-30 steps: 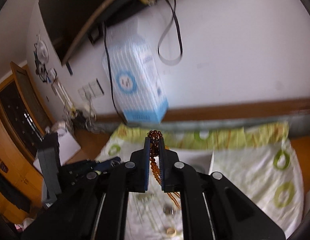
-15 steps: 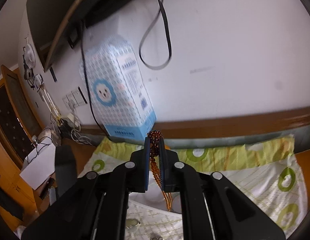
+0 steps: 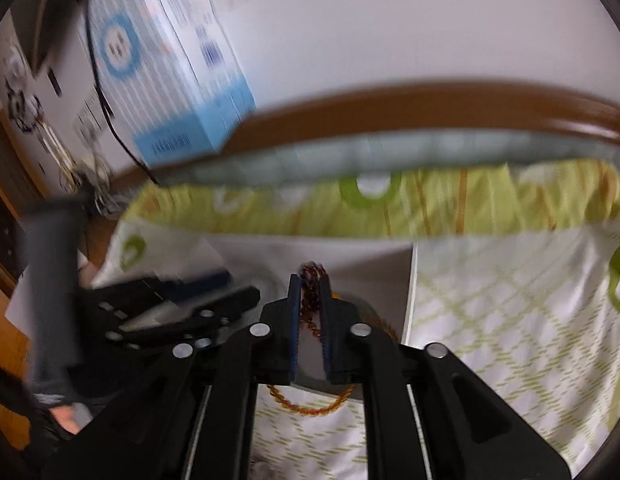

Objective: Organize jewelry
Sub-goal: 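Lower the silver ring and amber necklace into the white box and open both tools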

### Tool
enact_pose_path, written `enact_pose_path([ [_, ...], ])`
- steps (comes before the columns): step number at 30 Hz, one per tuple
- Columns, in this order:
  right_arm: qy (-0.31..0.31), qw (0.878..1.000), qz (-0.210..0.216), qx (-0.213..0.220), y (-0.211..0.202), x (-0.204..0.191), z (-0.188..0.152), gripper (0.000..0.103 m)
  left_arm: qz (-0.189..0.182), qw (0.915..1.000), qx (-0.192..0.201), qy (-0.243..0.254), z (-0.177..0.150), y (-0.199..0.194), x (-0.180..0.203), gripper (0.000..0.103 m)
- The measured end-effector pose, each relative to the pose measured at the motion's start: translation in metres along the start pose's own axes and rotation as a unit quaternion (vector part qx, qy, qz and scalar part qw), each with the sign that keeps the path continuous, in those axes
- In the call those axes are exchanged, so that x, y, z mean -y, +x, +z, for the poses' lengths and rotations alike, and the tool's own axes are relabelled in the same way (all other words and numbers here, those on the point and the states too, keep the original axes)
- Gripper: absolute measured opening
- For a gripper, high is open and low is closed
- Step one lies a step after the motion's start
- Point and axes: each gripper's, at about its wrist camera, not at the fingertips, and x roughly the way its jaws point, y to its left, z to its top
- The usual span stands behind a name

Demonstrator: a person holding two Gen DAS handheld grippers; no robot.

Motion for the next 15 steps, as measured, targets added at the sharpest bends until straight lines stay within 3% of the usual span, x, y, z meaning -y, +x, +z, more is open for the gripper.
enact_pose_path([
  [1, 0.005, 1.000, 0.001, 0.001, 0.001, 0.002, 0.000, 0.010, 0.003, 1.0000, 0.006, 0.004, 0.001, -0.003, 0.002, 0.061],
  [2, 0.011, 1.000, 0.006, 0.004, 0.000, 0.005, 0.001, 0.012, 0.010, 0.9998, 0.013, 0.007, 0.002, -0.005, 0.005, 0.067],
  [8, 0.023, 0.997, 0.031, 0.072, -0.053, -0.003, 0.014, 0.022, 0.015, 0.9985, 0.044, -0.028, 0.014, -0.039, -0.006, 0.071],
  [10, 0.016, 0.993, 0.035, 0.108, -0.081, -0.011, 0.012, 0.040, 0.026, 0.9969, 0.064, -0.039, 0.014, -0.059, -0.011, 0.079],
  [12, 0.005, 0.991, 0.026, 0.132, -0.101, -0.018, 0.005, 0.066, 0.039, 0.9952, 0.079, -0.042, 0.007, -0.079, -0.013, 0.087],
  [15, -0.021, 0.989, -0.011, 0.148, -0.123, -0.023, -0.017, 0.082, 0.060, 0.9938, 0.086, -0.036, -0.014, -0.106, -0.014, 0.090],
])
